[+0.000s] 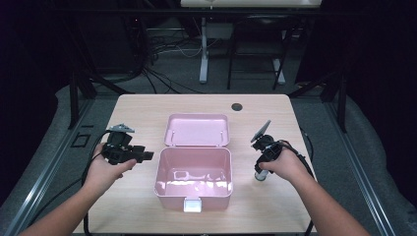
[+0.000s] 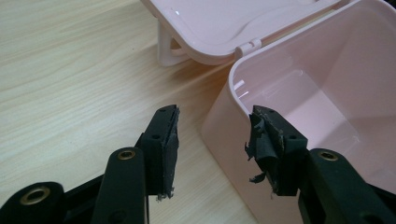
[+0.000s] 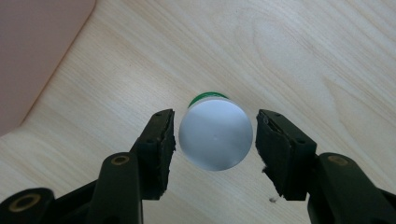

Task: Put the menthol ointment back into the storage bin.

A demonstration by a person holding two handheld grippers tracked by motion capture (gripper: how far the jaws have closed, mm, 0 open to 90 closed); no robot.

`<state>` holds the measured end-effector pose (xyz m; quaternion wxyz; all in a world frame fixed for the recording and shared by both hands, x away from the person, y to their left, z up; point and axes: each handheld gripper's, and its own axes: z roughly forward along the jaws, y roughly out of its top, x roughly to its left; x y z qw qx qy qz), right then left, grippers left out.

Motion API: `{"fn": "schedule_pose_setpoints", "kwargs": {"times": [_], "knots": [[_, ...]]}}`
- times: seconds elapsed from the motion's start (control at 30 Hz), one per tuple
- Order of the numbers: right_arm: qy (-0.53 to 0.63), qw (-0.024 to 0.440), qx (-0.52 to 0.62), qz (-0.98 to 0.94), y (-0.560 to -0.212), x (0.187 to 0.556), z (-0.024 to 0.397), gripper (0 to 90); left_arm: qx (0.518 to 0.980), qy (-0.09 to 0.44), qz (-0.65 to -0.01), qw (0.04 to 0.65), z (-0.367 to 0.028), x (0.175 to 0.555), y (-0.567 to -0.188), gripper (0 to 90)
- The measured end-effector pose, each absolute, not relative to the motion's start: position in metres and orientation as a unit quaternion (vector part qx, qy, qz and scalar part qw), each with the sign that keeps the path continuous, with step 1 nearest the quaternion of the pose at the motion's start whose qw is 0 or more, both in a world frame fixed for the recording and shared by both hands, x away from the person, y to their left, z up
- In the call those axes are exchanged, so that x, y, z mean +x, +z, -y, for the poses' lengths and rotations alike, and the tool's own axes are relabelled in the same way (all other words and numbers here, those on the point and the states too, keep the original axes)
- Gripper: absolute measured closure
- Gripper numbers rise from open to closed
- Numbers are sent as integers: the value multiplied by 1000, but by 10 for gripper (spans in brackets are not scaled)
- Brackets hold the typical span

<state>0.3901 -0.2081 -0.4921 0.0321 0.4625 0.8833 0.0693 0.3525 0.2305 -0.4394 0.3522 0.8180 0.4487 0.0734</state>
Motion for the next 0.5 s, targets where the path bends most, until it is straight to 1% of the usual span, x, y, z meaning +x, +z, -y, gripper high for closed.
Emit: {"fn": "schedule_pose_setpoints", "kwargs": {"times": [0.37, 0.5], "knots": [[59, 38, 459, -886, -499, 391, 206, 473, 817, 73, -450, 354, -231, 353, -441, 519], [62, 32, 466, -882, -501, 391, 205, 477, 816, 73, -451, 354, -231, 353, -441, 519]]}}
